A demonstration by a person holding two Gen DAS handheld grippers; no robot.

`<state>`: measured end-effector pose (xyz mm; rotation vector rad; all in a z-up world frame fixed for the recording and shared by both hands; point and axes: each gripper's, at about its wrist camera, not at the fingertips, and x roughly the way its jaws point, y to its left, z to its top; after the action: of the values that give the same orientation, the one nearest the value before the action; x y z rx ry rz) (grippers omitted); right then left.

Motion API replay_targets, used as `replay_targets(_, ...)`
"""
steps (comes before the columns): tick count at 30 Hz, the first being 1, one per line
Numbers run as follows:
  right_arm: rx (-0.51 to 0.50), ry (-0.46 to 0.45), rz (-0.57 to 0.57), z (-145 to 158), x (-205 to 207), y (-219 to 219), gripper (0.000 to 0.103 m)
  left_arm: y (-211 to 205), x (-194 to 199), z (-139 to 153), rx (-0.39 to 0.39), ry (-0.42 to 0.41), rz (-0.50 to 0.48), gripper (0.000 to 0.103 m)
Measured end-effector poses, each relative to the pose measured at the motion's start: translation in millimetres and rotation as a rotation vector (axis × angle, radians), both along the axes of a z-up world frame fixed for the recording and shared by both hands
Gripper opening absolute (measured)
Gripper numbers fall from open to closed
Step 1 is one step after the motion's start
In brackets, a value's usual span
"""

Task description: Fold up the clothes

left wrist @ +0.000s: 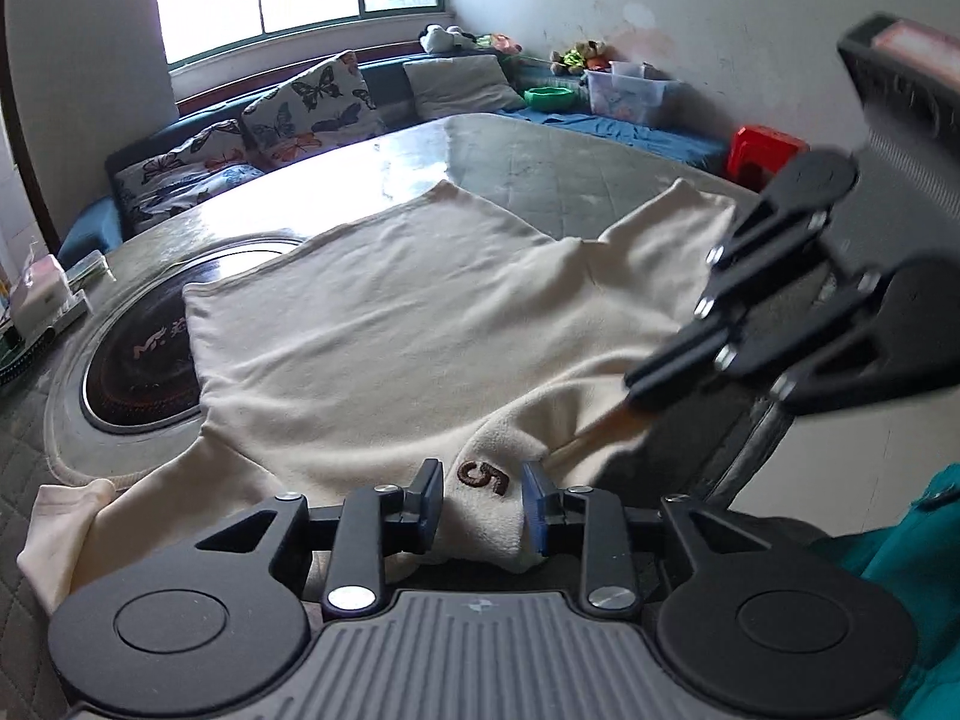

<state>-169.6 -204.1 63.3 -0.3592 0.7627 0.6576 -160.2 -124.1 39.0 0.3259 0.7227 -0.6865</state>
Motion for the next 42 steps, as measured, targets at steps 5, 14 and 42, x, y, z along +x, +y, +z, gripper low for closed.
replay_targets(5, -0.048, 0.053, 0.048, 0, -5, -4, 0.001, 4, 2, -8, -0.004, 0.056, -0.032, 0.030)
replay_targets(14, -0.021, 0.012, 0.036, 15, 2, -9, 0.014, 11, 3, 18, -0.084, -0.010, -0.070, 0.031)
replay_targets(42, 0.059, -0.009, -0.016, 12, 21, -6, 0.004, 3, 23, 15, -0.132, 0.001, -0.060, 0.005)
